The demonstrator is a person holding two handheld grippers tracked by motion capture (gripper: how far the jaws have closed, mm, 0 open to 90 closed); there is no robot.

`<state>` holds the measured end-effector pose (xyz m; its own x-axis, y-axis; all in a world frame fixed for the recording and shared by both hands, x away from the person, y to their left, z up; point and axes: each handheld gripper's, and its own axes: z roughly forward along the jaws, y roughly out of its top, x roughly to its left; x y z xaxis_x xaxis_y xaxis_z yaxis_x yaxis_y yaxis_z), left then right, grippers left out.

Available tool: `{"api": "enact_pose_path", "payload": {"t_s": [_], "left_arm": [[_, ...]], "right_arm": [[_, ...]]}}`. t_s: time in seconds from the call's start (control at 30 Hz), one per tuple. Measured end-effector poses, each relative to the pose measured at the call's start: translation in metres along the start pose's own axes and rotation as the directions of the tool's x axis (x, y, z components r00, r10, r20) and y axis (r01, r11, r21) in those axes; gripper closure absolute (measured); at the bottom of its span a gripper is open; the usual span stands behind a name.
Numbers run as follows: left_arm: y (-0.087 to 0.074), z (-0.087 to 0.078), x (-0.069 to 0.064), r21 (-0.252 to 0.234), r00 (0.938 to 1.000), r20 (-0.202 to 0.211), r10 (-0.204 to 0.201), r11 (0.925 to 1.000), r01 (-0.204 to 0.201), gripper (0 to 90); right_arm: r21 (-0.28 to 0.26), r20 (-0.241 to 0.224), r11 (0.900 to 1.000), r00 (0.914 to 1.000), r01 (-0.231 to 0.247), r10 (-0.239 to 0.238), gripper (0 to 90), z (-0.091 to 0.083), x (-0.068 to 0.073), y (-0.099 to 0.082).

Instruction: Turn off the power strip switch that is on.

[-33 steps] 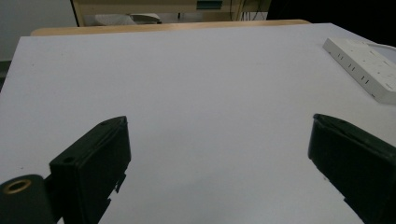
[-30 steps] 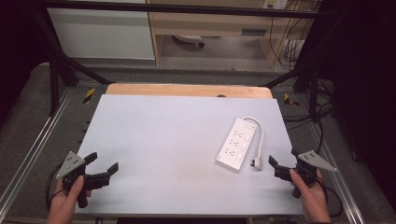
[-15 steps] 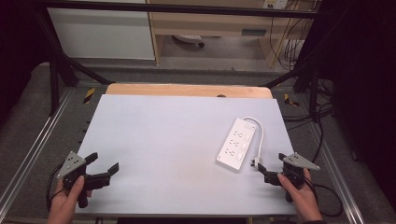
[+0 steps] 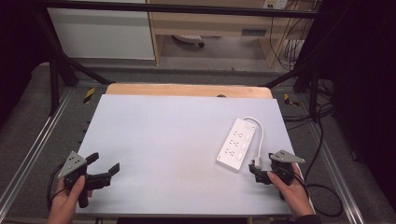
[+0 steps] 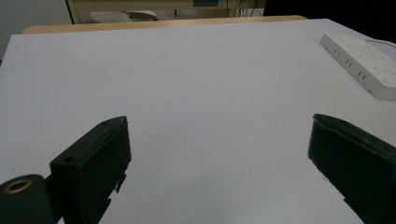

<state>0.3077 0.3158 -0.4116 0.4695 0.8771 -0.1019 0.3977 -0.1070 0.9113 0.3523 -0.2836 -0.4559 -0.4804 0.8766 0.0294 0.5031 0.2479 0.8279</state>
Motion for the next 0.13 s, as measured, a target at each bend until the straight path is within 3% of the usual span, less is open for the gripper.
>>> {"api": "enact_pose_path", "payload": {"t_s": [0.13], "left_arm": [[0.0002,0.0001,-0.0006,-0.001,1.0000,0.004,-0.002,1.0000,0.002,5.8]], "right_arm": [[0.000,0.006,0.9997,0.9997,-0.024,0.024,3.7,-0.0073,-0.0017,-0.0034]]}}
